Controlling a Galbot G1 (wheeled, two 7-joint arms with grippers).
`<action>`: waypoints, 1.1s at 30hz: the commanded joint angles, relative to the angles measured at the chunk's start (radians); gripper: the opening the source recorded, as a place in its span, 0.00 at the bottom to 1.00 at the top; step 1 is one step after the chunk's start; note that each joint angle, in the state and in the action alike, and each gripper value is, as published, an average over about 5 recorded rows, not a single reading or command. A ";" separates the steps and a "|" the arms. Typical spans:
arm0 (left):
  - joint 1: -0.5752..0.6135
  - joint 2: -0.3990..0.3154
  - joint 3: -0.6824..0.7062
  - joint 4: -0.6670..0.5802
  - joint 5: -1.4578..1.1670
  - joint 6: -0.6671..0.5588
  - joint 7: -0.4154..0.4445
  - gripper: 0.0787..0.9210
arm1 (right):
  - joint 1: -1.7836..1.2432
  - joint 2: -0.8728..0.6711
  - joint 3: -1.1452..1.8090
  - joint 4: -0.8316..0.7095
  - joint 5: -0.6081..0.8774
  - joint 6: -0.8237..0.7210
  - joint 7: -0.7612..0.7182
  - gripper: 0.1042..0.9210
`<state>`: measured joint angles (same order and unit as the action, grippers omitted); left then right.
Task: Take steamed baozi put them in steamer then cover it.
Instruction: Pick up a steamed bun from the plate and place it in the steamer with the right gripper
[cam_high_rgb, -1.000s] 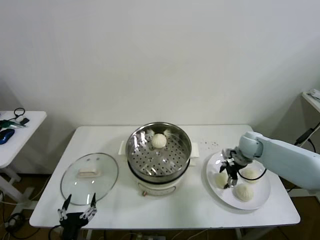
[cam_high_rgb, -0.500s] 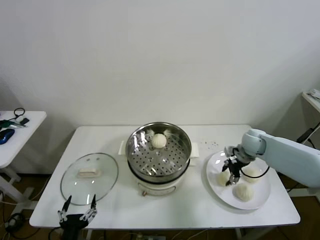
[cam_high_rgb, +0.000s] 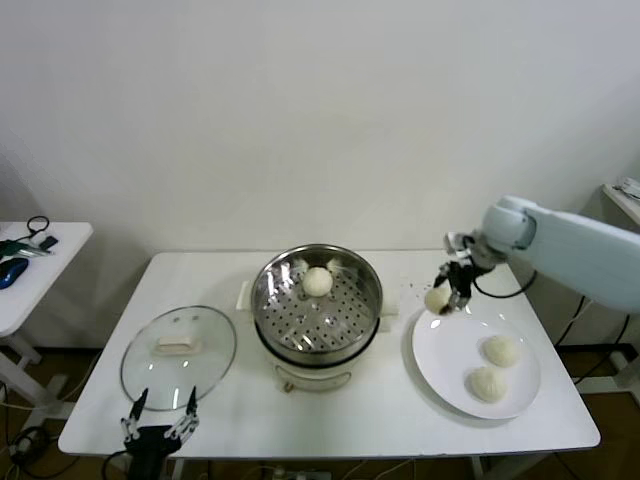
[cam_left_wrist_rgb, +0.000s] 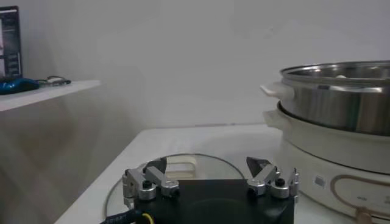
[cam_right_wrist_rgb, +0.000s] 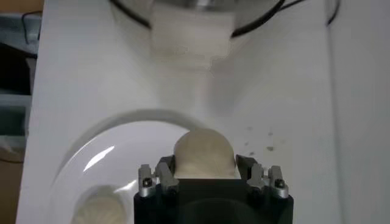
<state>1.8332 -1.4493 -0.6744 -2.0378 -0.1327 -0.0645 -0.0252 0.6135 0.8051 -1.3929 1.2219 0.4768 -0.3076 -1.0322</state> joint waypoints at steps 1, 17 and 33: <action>-0.001 -0.002 0.020 0.000 0.017 -0.004 -0.001 0.88 | 0.252 0.154 -0.110 -0.010 0.190 -0.021 0.013 0.69; 0.040 0.011 0.019 -0.043 0.023 -0.020 -0.009 0.88 | 0.136 0.476 -0.091 -0.027 0.305 -0.095 0.141 0.69; 0.030 0.004 0.022 -0.028 0.034 -0.015 -0.031 0.88 | 0.019 0.603 -0.125 -0.048 0.328 -0.127 0.189 0.69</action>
<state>1.8658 -1.4466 -0.6524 -2.0676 -0.1018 -0.0842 -0.0470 0.6742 1.3266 -1.5052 1.1792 0.7835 -0.4227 -0.8667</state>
